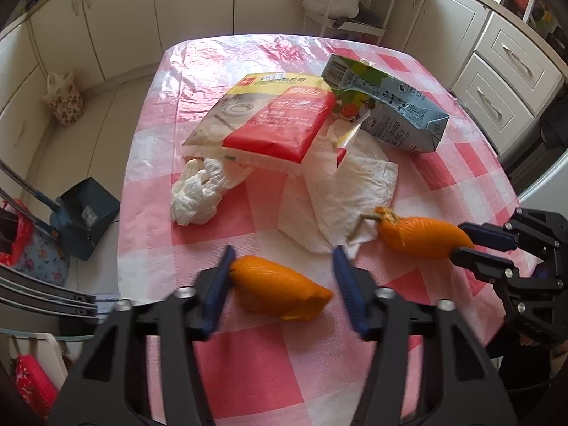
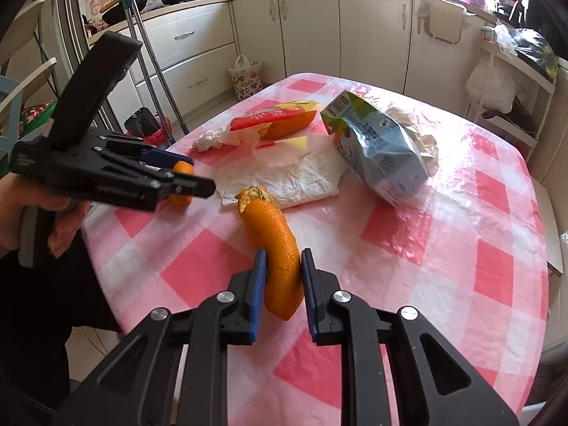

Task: Collect trash
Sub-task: 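Grasp an orange peel with the left gripper while the right gripper reaches toward the long peel, then grasp the white tissue with the right gripper while the left gripper lifts the orange peel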

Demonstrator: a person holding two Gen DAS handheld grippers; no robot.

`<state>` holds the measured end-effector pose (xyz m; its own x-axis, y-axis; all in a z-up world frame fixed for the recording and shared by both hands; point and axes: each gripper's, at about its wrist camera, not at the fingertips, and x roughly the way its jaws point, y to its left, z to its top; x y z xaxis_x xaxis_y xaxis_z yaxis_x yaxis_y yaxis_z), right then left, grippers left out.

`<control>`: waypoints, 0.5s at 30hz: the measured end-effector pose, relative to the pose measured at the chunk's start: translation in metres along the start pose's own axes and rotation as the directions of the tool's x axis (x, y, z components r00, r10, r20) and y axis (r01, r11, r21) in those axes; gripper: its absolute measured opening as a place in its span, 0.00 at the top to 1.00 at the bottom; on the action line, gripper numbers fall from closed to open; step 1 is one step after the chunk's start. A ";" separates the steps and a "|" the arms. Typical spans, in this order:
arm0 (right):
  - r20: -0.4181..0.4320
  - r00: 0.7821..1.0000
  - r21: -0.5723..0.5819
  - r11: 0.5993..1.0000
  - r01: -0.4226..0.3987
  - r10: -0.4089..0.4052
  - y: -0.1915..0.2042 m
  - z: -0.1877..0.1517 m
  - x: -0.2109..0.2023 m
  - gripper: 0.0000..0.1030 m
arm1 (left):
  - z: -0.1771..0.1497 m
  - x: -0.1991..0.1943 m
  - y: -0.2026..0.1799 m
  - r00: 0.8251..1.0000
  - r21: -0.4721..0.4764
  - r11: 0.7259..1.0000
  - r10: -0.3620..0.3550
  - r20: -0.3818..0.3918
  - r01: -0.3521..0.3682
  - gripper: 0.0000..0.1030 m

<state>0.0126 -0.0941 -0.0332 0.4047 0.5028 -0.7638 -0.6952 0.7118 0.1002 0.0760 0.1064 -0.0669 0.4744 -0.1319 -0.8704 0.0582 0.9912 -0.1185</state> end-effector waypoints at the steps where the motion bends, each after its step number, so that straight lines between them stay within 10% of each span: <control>1: -0.016 1.000 0.011 1.000 -0.026 0.027 -0.002 -0.001 0.001 0.75 | 0.000 0.000 -0.001 1.000 -0.003 1.000 -0.003 0.000 0.003 0.62; 4: 0.036 0.997 0.082 0.994 -0.078 0.075 -0.011 0.001 -0.009 0.47 | -0.002 0.000 -0.006 1.000 0.009 1.000 -0.018 -0.005 0.018 0.64; 8: 0.106 0.990 0.147 0.983 -0.109 0.094 -0.016 0.020 -0.011 0.42 | -0.004 -0.001 -0.012 1.000 0.027 0.999 -0.027 -0.008 0.027 0.65; 15: -0.010 1.000 0.202 0.979 0.008 -0.006 -0.006 0.054 0.045 0.40 | -0.002 -0.011 -0.002 0.999 0.001 1.000 -0.023 0.023 0.023 0.65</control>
<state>0.0673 -0.0487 -0.0338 0.4031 0.4934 -0.7707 -0.5576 0.8002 0.2207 0.0686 0.1054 -0.0584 0.4930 -0.1543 -0.8562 0.0697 0.9880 -0.1379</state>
